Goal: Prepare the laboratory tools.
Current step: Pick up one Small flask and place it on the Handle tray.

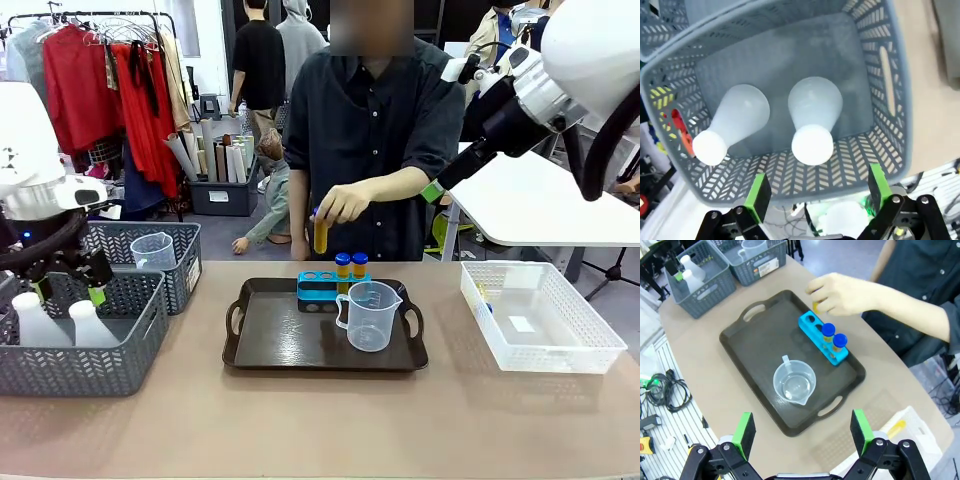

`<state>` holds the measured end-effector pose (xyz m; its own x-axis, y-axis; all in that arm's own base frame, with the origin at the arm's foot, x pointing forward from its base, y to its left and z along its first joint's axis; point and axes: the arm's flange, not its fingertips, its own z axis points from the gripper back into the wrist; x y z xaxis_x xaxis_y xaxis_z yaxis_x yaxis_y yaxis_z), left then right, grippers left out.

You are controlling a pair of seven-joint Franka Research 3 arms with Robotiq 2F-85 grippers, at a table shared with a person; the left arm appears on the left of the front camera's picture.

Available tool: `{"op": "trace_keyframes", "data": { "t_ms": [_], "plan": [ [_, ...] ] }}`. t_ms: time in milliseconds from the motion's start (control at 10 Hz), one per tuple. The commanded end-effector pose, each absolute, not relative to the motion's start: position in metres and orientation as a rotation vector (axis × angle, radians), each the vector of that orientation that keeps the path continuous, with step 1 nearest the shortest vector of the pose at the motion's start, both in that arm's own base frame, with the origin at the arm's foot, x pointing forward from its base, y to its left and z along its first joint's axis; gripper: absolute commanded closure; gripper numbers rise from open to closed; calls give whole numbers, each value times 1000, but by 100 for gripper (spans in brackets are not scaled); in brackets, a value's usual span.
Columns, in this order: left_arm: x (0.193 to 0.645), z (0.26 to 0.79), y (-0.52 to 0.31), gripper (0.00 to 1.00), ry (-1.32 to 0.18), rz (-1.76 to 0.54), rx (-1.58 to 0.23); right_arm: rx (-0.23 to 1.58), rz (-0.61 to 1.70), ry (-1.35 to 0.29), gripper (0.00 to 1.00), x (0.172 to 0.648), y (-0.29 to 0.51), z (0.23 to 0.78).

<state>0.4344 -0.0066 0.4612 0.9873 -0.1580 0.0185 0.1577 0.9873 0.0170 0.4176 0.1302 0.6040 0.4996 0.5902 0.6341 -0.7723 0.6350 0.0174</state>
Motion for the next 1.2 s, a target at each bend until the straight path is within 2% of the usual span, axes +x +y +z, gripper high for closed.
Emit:
{"op": "trace_keyframes", "data": {
  "t_ms": [0, 600, 1100],
  "plan": [
    [437, 447, -8, 0, -55, -108, 11, 332, 842, -638, 0, 417, 130, 604],
    [443, 420, -8, 0, -22, -69, 3, 332, 842, -638, 0, 417, 130, 604],
    [443, 419, -6, 100, -26, -55, 3, 332, 842, -638, 0, 417, 130, 604]
  ]
}}
